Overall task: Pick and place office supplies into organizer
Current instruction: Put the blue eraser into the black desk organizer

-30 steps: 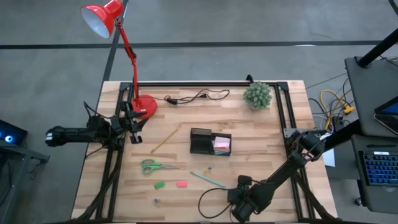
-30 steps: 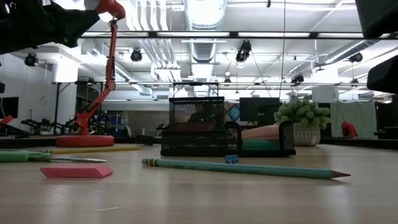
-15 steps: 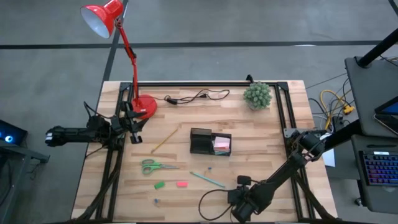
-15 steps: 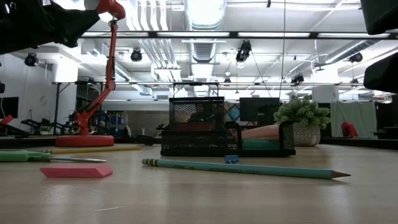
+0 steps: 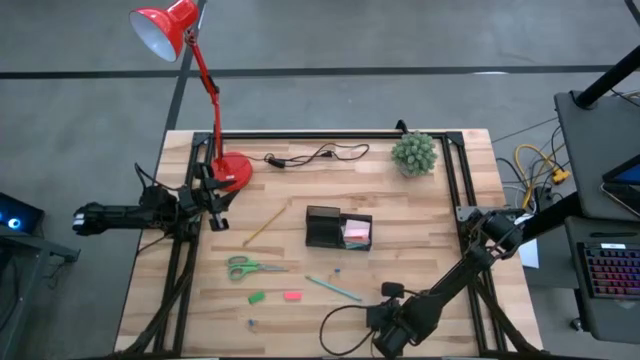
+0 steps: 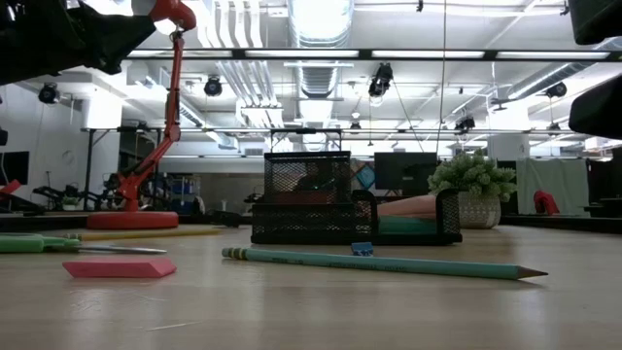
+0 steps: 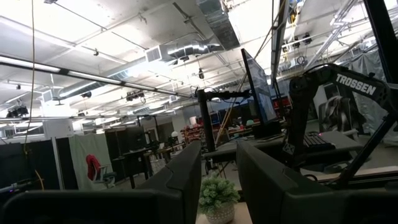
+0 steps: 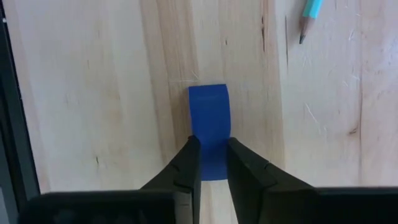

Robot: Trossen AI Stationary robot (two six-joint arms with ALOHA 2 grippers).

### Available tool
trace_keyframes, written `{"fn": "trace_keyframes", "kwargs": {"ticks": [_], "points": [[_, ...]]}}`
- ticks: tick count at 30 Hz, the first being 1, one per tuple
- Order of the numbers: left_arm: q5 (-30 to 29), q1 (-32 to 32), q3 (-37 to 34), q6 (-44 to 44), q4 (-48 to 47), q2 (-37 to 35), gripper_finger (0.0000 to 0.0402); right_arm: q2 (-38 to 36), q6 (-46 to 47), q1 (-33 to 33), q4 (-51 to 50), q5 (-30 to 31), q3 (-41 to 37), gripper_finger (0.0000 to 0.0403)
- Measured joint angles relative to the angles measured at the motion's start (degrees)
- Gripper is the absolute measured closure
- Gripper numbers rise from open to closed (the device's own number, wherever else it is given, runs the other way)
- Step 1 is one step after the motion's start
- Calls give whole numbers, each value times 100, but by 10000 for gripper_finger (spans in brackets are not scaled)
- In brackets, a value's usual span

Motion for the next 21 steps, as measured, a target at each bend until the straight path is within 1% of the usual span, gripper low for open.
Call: {"fn": "trace_keyframes", "kwargs": {"ticks": [6, 11, 21], "points": [[0, -2, 0, 0, 0, 0, 313, 9, -38, -2, -70, -2, 66, 350], [0, -2, -1, 0, 0, 0, 313, -3, -257, -4, -63, 9, 102, 349], [2, 0, 1, 0, 0, 0, 313, -259, -315, -49, -189, 130, 110, 349]]}}
